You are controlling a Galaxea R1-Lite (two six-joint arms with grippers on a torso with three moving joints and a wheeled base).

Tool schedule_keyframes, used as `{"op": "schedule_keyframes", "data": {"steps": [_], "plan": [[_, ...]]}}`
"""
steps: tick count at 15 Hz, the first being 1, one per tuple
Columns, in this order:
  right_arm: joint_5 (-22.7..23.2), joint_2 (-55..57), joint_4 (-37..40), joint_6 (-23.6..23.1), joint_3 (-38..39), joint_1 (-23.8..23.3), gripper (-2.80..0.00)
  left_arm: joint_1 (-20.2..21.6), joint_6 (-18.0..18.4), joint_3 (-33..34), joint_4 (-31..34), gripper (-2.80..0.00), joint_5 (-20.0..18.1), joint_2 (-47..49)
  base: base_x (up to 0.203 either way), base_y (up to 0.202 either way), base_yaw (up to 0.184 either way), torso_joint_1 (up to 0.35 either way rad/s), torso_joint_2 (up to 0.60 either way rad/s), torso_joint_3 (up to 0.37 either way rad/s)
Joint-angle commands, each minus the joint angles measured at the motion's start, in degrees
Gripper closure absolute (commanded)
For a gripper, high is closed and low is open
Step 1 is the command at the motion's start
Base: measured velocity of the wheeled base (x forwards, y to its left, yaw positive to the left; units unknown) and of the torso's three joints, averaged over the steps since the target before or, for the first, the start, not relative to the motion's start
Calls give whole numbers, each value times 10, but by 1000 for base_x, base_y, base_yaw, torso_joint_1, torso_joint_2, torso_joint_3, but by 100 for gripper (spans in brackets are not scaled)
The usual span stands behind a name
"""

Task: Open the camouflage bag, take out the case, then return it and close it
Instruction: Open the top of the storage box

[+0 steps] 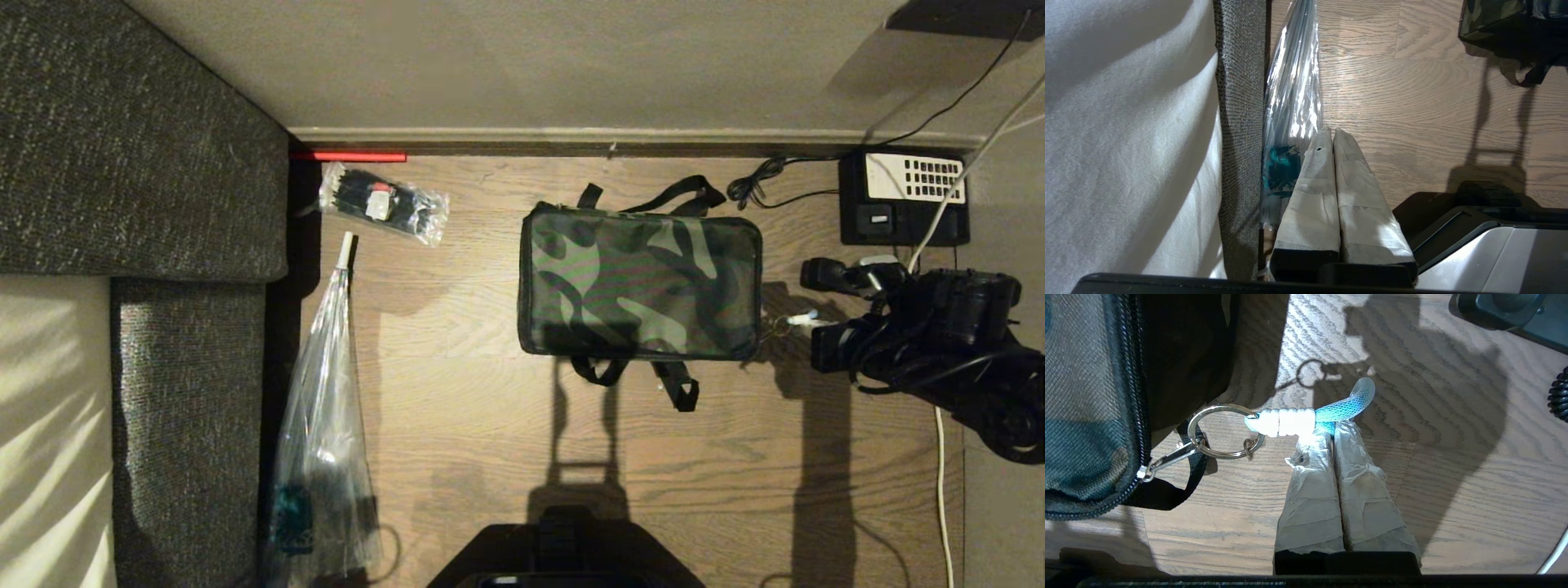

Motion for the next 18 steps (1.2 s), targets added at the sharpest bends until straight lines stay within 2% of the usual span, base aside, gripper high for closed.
{"op": "schedule_keyframes", "data": {"steps": [1,5,18], "plan": [[9,1,-5,0,-3,0,0,0,0,0,0,0,0,0,0,0,0,0,0,0],[30,2,-5,10,-11,1,0,0,0,0,0,0,0,0,0,0,0,0,0,0],[32,26,-29,20,-53,4,0,0,0,0,0,0,0,0,0,0,0,0,0,0]]}}
